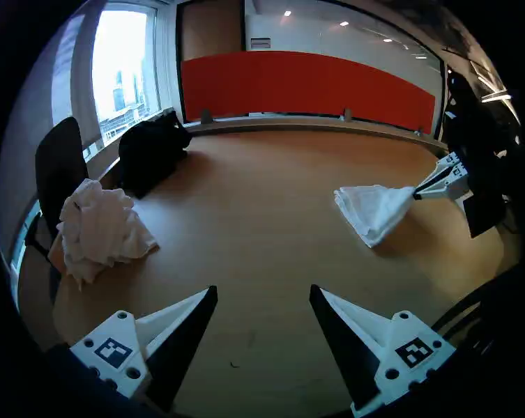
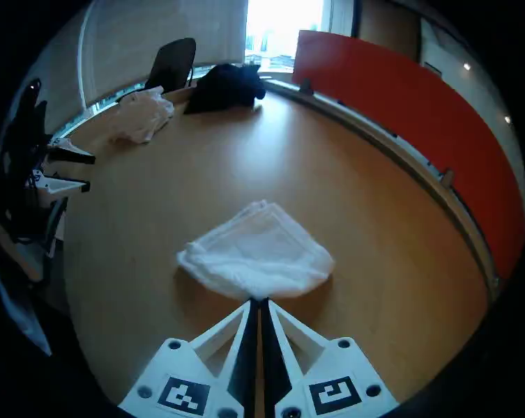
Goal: Fold towel
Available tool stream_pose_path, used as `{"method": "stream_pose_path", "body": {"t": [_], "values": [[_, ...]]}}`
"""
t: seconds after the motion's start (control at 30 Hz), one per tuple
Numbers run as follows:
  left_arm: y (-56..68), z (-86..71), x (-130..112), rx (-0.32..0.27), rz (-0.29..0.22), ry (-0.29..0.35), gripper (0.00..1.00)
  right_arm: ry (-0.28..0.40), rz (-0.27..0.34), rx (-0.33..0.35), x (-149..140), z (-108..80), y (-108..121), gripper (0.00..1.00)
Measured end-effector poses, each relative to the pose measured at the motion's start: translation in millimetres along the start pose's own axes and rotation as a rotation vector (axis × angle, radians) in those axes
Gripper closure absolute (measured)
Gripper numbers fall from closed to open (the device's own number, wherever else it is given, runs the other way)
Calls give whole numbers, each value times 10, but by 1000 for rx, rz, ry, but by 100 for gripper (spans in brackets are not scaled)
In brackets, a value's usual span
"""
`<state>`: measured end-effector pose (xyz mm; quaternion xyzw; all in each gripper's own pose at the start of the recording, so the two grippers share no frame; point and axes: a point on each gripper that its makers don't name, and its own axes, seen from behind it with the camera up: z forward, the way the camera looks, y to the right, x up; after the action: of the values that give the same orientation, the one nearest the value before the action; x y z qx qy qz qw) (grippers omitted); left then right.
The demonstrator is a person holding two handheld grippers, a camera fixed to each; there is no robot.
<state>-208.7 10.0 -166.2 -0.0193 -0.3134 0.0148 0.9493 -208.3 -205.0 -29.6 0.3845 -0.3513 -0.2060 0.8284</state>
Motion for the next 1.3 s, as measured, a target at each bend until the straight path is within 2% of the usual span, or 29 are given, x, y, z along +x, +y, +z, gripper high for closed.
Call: {"method": "stream_pose_path", "body": {"t": [0.27, 0.6, 0.9, 1.3], "values": [[5, 26, 158, -10, 15, 22, 2, 81, -48, -30, 538, -151, 211, 97], [-7, 7, 265, -13, 22, 39, 2, 164, -63, -64, 1010, -493, 474, 97], [21, -15, 297, -17, 24, 47, 2, 162, -55, -109, 934, -782, 714, 97], [94, 4, 360, -31, 38, 51, 2, 154, -36, -137, 771, -1051, 977, 97]]}}
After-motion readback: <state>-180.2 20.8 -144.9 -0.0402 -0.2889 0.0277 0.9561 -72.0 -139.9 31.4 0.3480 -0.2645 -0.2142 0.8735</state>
